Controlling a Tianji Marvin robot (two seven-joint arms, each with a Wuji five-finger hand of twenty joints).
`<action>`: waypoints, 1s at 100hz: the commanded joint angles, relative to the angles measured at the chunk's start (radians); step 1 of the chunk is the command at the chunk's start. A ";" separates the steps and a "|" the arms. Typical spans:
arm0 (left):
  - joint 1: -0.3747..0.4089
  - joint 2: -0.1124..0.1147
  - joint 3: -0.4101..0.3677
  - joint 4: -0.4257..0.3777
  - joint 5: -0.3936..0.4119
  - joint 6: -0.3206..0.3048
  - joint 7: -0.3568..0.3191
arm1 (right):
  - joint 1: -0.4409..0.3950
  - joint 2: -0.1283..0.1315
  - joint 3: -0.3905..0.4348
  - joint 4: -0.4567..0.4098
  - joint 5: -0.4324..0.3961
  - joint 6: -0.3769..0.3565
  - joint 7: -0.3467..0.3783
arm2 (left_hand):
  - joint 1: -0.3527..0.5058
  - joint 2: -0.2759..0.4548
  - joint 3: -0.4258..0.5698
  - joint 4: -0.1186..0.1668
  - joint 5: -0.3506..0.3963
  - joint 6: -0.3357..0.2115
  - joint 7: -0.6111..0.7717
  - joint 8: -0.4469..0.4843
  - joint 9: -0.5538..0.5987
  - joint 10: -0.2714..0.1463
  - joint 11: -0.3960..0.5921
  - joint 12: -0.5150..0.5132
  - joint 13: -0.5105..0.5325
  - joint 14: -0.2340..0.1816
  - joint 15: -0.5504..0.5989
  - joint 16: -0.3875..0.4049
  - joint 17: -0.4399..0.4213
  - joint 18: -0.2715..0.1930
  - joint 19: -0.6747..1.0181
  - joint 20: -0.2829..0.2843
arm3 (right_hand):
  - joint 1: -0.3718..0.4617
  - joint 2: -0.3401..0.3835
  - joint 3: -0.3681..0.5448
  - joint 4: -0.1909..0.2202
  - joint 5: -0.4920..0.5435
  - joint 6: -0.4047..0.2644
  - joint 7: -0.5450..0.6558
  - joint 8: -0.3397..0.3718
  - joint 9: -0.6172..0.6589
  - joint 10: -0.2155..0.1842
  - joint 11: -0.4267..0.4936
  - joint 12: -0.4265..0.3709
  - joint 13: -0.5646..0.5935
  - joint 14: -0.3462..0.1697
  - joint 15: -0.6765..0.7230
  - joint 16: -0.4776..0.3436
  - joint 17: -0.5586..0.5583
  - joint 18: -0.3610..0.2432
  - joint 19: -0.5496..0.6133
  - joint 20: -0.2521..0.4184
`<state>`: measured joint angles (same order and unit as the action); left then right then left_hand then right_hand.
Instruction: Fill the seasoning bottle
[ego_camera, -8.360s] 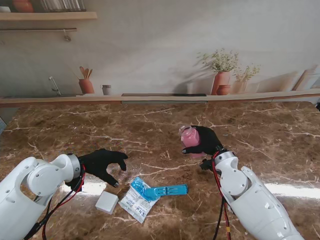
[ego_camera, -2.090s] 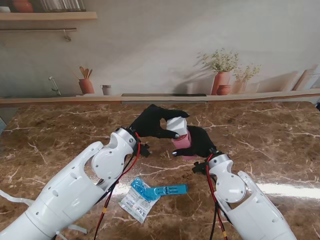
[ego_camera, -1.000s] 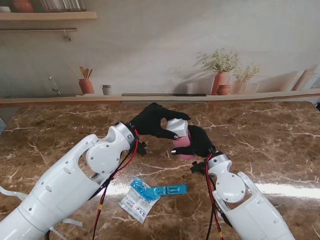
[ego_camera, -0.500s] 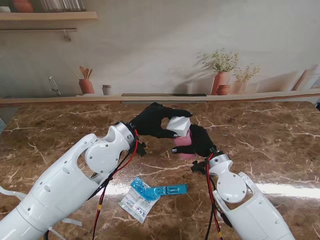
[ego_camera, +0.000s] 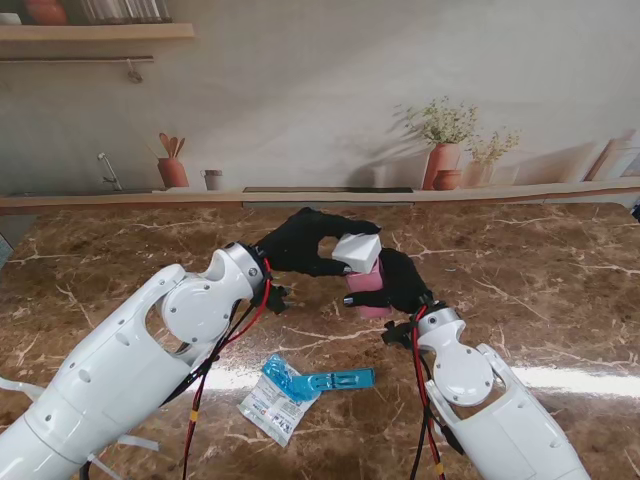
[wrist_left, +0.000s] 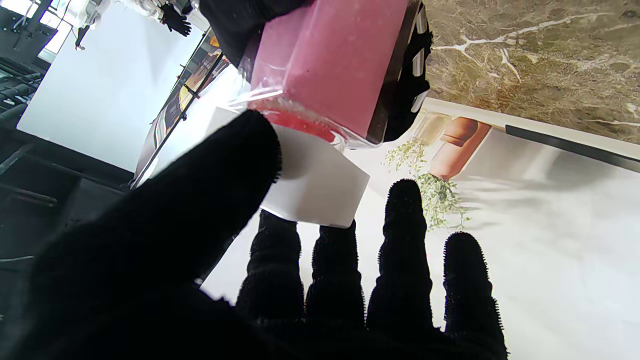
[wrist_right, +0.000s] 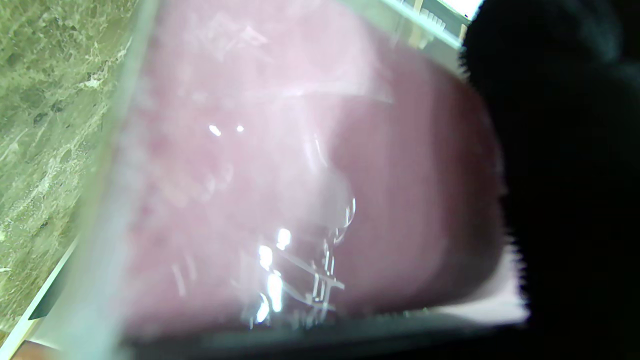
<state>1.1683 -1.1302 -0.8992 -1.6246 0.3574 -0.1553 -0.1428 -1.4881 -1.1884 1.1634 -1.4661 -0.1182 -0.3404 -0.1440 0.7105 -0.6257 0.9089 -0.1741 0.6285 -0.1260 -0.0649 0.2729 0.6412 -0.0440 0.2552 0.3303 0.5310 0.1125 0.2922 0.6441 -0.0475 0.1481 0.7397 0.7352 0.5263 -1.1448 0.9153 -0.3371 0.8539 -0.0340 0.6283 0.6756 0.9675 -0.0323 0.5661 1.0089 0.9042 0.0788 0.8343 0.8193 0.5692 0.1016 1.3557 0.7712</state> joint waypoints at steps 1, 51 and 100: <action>0.006 -0.004 0.002 0.000 0.003 0.008 0.020 | -0.002 -0.003 0.003 -0.012 0.006 0.001 0.012 | -0.012 0.073 -0.018 0.039 0.058 0.000 0.579 0.057 0.120 -0.053 0.100 0.057 0.032 -0.027 0.034 0.026 -0.006 -0.012 -0.013 0.013 | 0.325 0.379 0.366 0.072 0.170 -0.207 0.185 0.045 0.061 -0.109 0.098 0.029 0.071 -0.094 0.189 0.072 0.016 -0.036 0.021 0.021; 0.008 -0.038 0.030 0.043 0.011 -0.001 0.146 | -0.007 -0.004 0.006 -0.022 0.011 0.004 0.009 | 0.111 -0.020 -0.107 -0.045 0.129 -0.121 0.958 0.164 0.478 -0.056 -0.047 0.501 0.161 -0.019 0.132 0.131 0.033 -0.002 0.086 0.026 | 0.325 0.386 0.361 0.073 0.169 -0.208 0.186 0.045 0.060 -0.108 0.097 0.031 0.071 -0.093 0.189 0.074 0.016 -0.036 0.021 0.021; -0.002 -0.005 0.008 0.014 -0.003 -0.008 0.023 | -0.008 -0.002 0.007 -0.029 0.009 0.008 0.014 | 0.126 0.089 0.076 0.001 0.138 -0.065 0.690 0.056 0.284 -0.083 0.037 0.184 0.055 -0.042 0.046 0.069 -0.020 -0.040 0.024 0.003 | 0.326 0.385 0.362 0.073 0.170 -0.206 0.187 0.045 0.061 -0.108 0.097 0.031 0.071 -0.092 0.188 0.075 0.015 -0.036 0.020 0.021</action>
<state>1.1648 -1.1446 -0.8915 -1.6078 0.3599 -0.1626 -0.1128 -1.4966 -1.1876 1.1664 -1.4766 -0.1151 -0.3370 -0.1404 0.7101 -0.6883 0.8236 -0.2424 0.7265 -0.2124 -0.2313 0.3422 0.8384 0.0483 0.1316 0.5398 0.6300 0.1137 0.3702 0.7256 -0.0345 0.1458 0.7887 0.7470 0.5294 -1.1527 0.9151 -0.3371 0.8600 -0.0299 0.6283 0.6727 0.9700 -0.0318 0.5662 1.0089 0.9042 0.0788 0.8402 0.8274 0.5693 0.1016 1.3557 0.7715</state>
